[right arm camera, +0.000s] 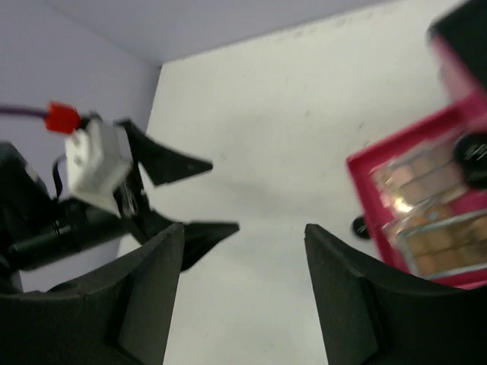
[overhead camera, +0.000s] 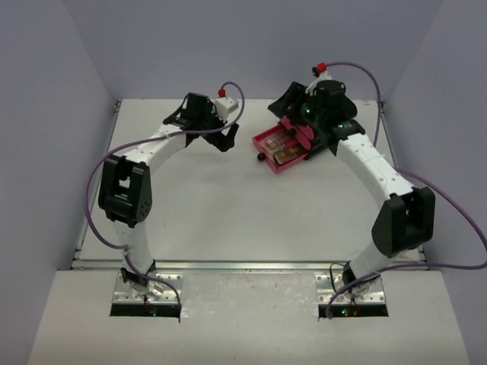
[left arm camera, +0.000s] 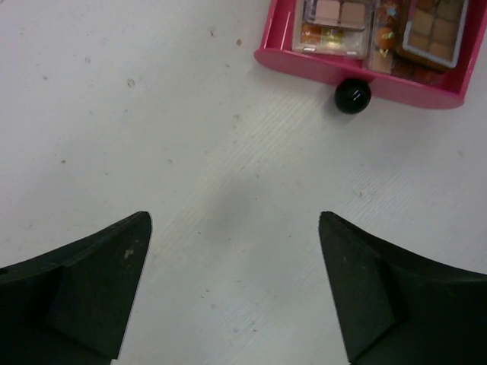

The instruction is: Organize the makeup

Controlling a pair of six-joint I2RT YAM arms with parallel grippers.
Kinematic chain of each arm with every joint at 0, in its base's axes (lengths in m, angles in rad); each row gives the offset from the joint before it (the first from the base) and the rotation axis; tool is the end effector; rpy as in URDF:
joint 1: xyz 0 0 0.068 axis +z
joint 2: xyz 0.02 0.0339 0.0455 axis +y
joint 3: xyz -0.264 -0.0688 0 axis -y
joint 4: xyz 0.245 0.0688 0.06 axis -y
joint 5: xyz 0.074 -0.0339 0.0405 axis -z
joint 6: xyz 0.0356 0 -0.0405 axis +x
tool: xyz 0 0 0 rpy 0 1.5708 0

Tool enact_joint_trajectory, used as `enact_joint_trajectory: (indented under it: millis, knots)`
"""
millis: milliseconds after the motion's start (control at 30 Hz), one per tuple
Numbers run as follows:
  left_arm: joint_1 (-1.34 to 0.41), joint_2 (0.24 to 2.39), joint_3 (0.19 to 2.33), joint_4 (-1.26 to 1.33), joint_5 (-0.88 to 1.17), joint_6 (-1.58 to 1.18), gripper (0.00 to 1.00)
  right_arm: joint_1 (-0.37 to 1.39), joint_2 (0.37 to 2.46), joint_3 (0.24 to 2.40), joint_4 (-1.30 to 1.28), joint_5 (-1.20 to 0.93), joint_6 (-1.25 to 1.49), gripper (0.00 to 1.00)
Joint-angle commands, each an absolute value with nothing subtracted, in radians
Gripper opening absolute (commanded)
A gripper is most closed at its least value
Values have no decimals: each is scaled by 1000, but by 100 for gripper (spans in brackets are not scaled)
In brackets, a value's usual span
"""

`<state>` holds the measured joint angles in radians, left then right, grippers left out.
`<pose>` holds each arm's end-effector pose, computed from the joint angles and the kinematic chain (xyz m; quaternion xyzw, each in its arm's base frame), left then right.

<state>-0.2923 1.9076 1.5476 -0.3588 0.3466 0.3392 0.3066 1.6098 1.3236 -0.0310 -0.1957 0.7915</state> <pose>0.4165 -0.1380 0.2617 0.3463 0.8305 -0.1474 0.4106 0.3657 0.1230 0.3317 0.1379 0.7962 0.3721 0.4567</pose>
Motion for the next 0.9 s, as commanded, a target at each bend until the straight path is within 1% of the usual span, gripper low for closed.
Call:
enact_joint_trajectory:
  millis: [0,67,100,233,400,500,667,767,867]
  knots:
    - [-348,1902,1488,-304,321,572,78,242,1676,1577,-331,88,408,68]
    - [-384,1928,1482,-278,331,570,67,211,1745,1656,-332,184,342,69]
    - [-397,1953,1489,-271,341,557,64,198,1800,1720,-332,235,315,69]
    - [-431,2040,1553,-258,368,483,66,155,1979,1963,-340,267,229,69]
    - [-444,2105,1582,-203,374,440,67,147,2161,2133,-339,311,118,68]
    - [-461,2132,1595,-191,380,439,69,140,2221,2167,-339,342,103,68]
    - [-495,2168,1605,-115,323,419,76,125,2259,2124,-334,336,122,68]
    - [-500,2218,1636,-102,299,391,76,123,2260,2085,-314,330,129,68]
    - [-505,2254,1677,-109,301,374,71,123,2263,2068,-313,327,129,66]
